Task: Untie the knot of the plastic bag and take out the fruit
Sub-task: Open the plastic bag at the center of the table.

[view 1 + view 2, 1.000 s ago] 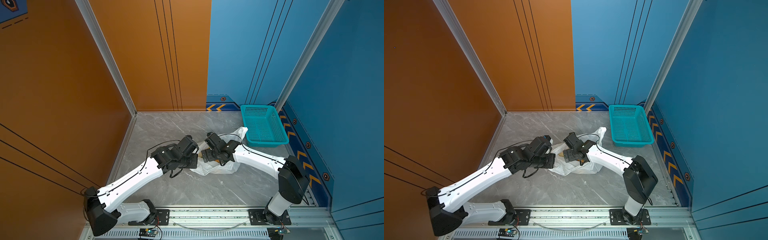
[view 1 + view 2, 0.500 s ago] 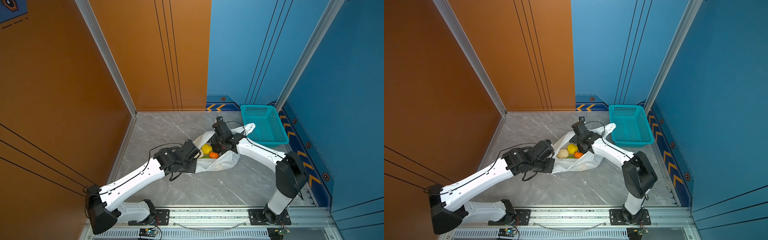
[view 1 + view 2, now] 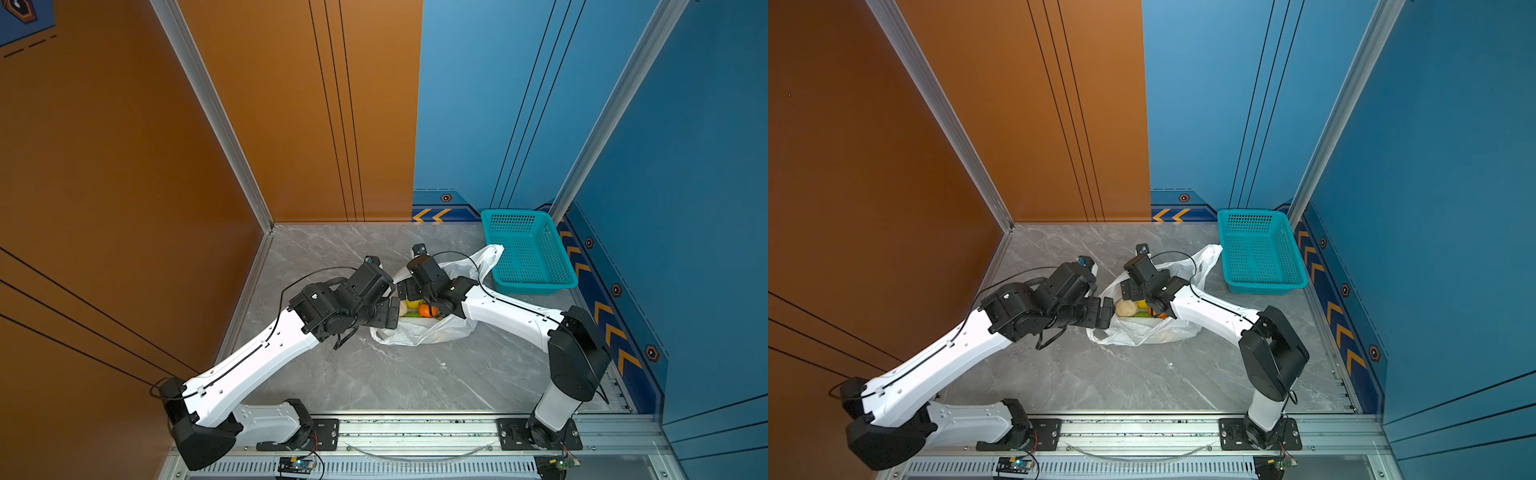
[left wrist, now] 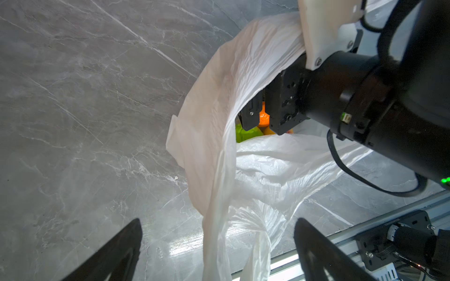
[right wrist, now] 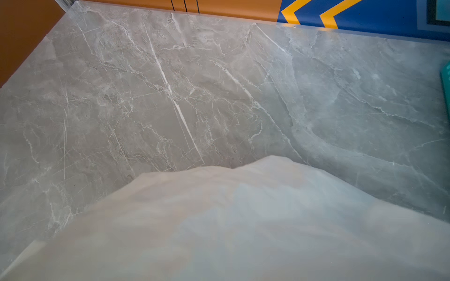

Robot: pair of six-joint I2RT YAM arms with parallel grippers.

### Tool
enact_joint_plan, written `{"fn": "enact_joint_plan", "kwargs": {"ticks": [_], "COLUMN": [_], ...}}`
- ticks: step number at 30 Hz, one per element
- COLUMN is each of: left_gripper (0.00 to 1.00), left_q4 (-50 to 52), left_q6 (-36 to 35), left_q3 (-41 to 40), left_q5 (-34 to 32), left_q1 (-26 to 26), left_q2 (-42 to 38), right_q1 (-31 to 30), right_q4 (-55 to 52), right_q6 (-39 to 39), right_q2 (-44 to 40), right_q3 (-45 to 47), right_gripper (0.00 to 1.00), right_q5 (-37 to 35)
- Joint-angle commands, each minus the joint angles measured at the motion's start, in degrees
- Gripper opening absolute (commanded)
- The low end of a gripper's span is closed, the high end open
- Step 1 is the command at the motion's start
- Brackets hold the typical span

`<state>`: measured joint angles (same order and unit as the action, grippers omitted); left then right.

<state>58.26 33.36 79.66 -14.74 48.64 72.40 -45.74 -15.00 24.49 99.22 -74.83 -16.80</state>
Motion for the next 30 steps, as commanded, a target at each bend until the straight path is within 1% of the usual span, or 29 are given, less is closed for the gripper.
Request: {"fn": "enact_joint_plan", "kwargs": {"ticks": [1,6,7,8,10,12,13,14,15,16,23,30], "left_gripper": [0.98,0.99,0.95,0.88,0.62,0.37,0.28,0.16,0.07,0.01,0.00,0.00], "left_q4": [1.1,-3.1,-4.0,-4.7,-6.2,-7.7,-8.2,-8.5,-8.4,-8.3,-8.4,-8.3], "left_q6": [-3.5,-6.3,-6.8,-7.1,-7.7,-8.1,-8.1,-8.2,-8.1,-8.1,-5.3,-3.1], "left_q3": [0.6,-1.1,-1.5,-1.8,-2.2,-2.5,-2.3,-2.1,-1.7,-1.4,-0.8,-0.4], "left_q5": [-3.3,-6.0,-7.2,-8.3,-10.0,-9.7,-9.4,-9.0,-8.9,-8.4,-5.3,-4.2], "left_q1": [-0.5,-0.5,-0.6,-0.8,-1.6,-2.5,-2.9,-3.2,-3.4,-3.5,-3.1,-3.0], "left_q2": [4.4,8.0,8.4,8.7,9.0,8.7,8.6,8.4,8.4,8.4,6.6,5.0], "right_q1": [-0.2,-0.2,-0.1,-0.1,0.0,0.1,0.0,0.0,-0.1,-0.2,-2.2,-4.6], "right_q4": [-2.2,-2.5,-2.5,-2.6,-3.1,-3.7,-4.2,-4.7,-5.3,-5.9,-11.6,-17.7], "right_q6": [1.6,1.8,1.9,1.9,1.9,1.8,1.7,1.7,1.6,1.5,1.5,4.4], "right_q2": [-2.5,-3.6,-3.8,-4.0,-4.8,-5.7,-6.3,-6.9,-7.5,-8.1,-13.0,-15.7], "right_q3": [0.4,1.0,1.4,1.7,2.4,3.5,4.1,4.8,5.4,6.0,9.5,16.2], "right_gripper": [1.00,1.00,1.00,1.00,1.00,1.00,1.00,1.00,1.00,1.00,1.00,1.00], "right_q5": [-1.8,-2.0,-2.1,-2.0,-2.1,-2.0,-2.0,-1.7,-1.5,-1.5,-1.1,0.5]}}
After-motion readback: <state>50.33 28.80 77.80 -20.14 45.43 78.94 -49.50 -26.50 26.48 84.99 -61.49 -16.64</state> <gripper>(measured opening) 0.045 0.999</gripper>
